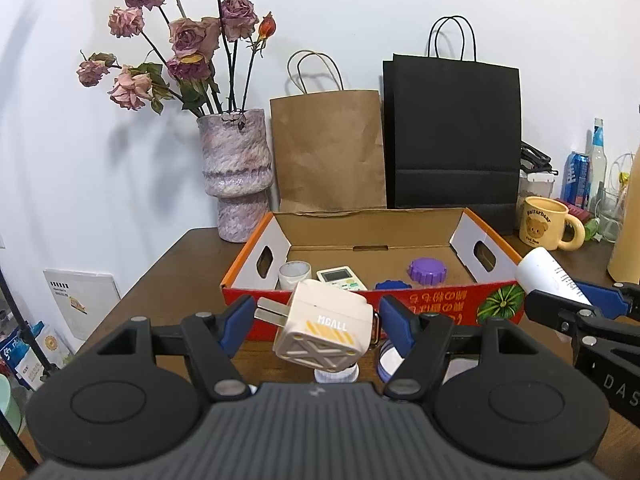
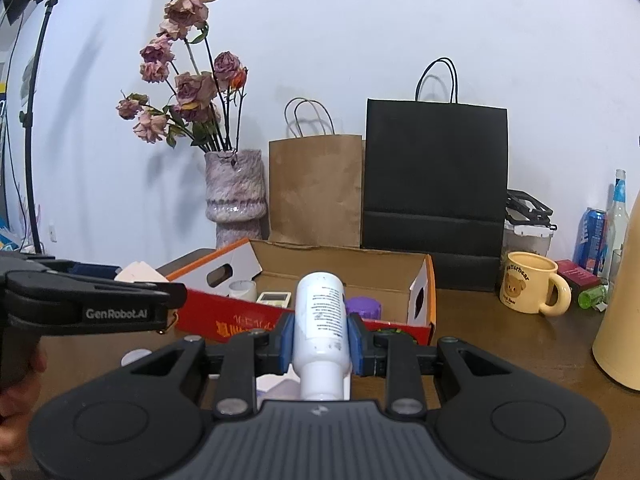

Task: Organize rigid objects
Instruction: 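Carry the plug adapter and spray bottle with both tools over the red box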

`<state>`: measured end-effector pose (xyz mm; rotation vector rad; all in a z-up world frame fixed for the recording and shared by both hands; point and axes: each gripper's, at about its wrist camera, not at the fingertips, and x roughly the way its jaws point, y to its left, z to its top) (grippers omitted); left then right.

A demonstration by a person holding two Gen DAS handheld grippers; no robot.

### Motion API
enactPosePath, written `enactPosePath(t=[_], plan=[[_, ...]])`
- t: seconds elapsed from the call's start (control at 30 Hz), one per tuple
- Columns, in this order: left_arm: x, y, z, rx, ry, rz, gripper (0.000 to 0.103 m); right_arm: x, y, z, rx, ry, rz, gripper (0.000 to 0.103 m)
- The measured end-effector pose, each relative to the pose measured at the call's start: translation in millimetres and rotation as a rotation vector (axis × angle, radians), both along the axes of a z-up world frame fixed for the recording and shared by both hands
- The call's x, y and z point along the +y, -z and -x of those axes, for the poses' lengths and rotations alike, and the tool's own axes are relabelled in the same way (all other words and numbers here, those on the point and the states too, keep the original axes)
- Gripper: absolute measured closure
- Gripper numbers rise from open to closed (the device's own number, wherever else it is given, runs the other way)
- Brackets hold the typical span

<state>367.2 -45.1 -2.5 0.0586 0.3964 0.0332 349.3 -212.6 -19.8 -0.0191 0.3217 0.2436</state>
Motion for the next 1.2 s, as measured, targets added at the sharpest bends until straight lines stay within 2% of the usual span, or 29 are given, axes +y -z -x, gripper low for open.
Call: enactPosePath(t=[1.2], plan=[[-3.4, -10.3, -103.0, -0.013, -0.036, 0.051, 0.033, 11.7, -4.2, -108.8, -0.031, 0.01, -0.006, 0.076]])
